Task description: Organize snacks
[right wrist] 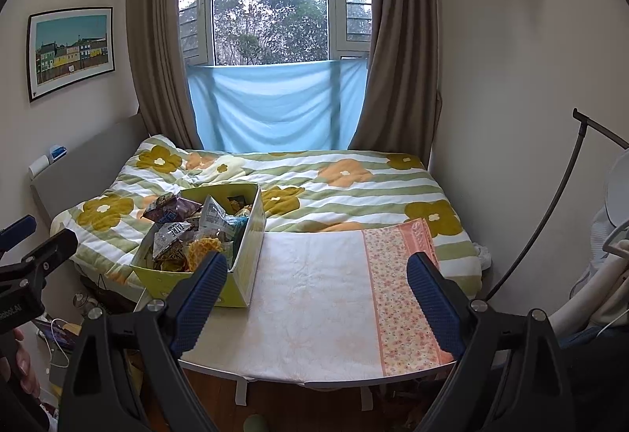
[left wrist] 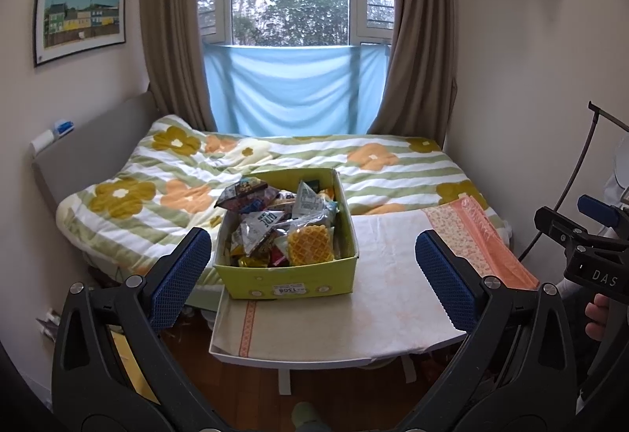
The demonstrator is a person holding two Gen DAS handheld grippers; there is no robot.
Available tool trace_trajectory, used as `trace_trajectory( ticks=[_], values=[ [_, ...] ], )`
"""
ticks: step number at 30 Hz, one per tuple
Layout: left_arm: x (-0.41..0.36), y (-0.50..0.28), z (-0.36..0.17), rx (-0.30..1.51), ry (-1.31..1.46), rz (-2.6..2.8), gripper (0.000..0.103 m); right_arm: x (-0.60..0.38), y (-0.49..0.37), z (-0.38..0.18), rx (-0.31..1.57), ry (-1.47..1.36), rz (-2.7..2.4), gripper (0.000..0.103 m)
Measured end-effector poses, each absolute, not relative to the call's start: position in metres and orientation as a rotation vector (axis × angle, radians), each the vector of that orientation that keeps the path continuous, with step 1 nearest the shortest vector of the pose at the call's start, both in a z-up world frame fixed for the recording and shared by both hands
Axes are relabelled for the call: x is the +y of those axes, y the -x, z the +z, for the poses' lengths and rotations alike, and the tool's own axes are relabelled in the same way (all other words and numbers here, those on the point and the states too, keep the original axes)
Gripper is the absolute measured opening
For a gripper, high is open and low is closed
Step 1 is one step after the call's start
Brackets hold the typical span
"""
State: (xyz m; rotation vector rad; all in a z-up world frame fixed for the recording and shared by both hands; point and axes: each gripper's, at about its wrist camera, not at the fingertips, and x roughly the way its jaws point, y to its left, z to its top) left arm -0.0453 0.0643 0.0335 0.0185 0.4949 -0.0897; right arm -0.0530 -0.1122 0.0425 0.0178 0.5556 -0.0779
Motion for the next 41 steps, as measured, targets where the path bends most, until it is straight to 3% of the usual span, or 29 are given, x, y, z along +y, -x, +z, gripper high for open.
trace_trajectory(
  ticks=[41],
  values=[
    [0.06,0.037,0.03,0.467,-0.024,-0.052,0.103,-0.119,0.04,0.038,0.563,-0.021,-0.092,0.091]
  ],
)
